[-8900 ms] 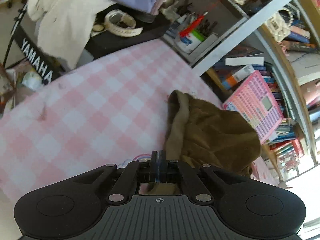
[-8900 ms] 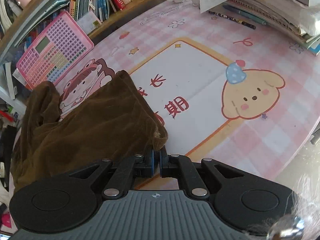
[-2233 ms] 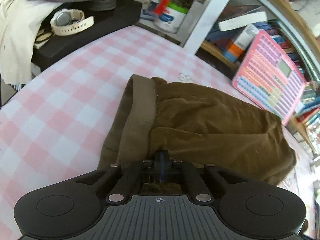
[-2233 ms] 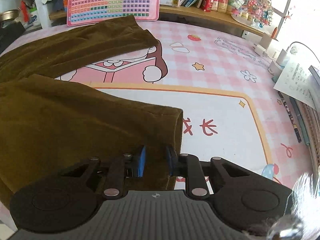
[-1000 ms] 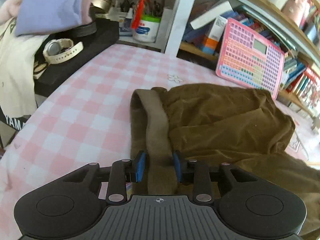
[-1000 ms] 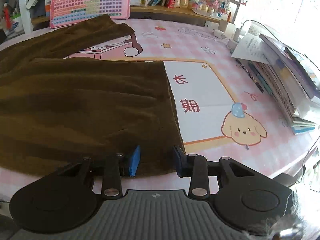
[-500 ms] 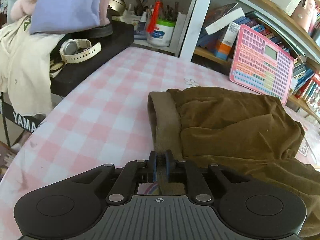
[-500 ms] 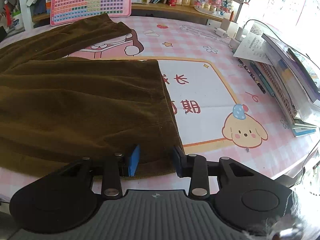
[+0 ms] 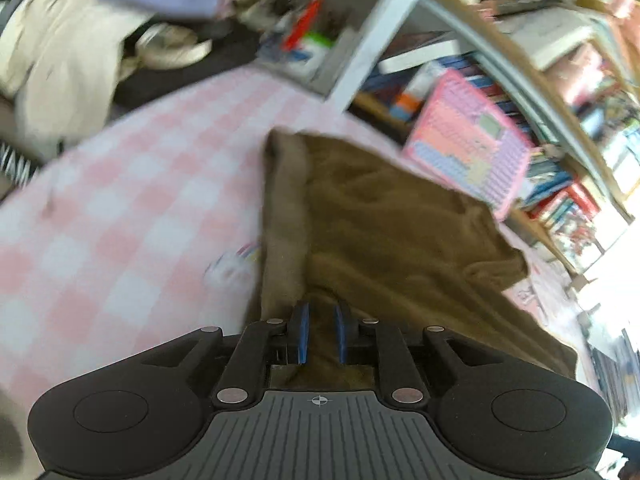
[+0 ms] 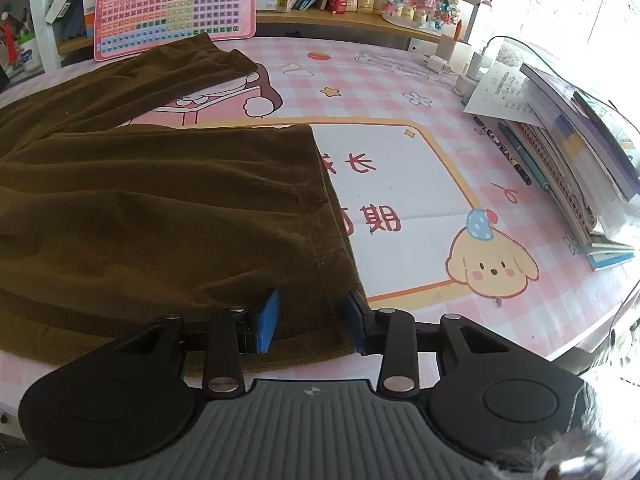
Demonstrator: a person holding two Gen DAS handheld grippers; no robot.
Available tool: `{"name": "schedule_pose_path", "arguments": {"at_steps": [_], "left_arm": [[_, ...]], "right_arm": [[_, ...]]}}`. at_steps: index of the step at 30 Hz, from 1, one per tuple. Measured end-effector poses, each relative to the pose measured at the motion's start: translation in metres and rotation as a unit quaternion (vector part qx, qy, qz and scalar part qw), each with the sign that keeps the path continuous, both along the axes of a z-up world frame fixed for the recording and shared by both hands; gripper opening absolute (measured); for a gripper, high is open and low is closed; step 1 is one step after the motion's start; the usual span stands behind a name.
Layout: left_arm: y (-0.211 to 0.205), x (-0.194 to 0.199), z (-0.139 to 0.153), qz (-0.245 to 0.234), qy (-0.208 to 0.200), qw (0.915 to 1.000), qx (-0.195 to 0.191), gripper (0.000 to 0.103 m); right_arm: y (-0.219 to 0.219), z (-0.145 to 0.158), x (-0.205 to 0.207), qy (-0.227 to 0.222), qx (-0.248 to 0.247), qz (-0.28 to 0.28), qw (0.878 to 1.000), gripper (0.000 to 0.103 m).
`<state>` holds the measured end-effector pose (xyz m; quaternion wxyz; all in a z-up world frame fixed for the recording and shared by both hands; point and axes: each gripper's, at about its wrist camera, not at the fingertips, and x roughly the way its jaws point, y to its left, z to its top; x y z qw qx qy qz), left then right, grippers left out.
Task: Fold clothes
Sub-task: 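Open the left tool, release the waistband, and raise both tools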
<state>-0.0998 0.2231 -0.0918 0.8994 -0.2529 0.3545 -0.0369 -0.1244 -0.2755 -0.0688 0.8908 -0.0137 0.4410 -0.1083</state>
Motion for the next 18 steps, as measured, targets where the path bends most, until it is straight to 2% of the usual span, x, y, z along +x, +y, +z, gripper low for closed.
{"name": "schedule_pose_path", "arguments": {"at_steps": [3,9,13,18], "left_arm": [[0.004,-0.003,-0.001,-0.006,-0.005,0.9999,-0.011,0.015],[-0.011,-0.005,0.017,-0.026,-0.014,0.9992,0.029,0.019],[-0.02,-0.006,0.03,-0.039,-0.02,0.9975,0.055,0.041],[-0.042,-0.01,0.048,-0.072,-0.034,0.9916,0.102,0.056]], "right_arm": [[-0.013,-0.002,0.0,-0.008,-0.001,-0.024,1.0,0.037],[-0.02,-0.002,-0.002,-0.015,0.02,-0.033,0.999,0.037],[-0.014,0.006,-0.012,-0.027,0.029,-0.04,0.998,0.037],[0.001,0.018,-0.025,-0.047,0.049,-0.032,0.997,0.037]]}}
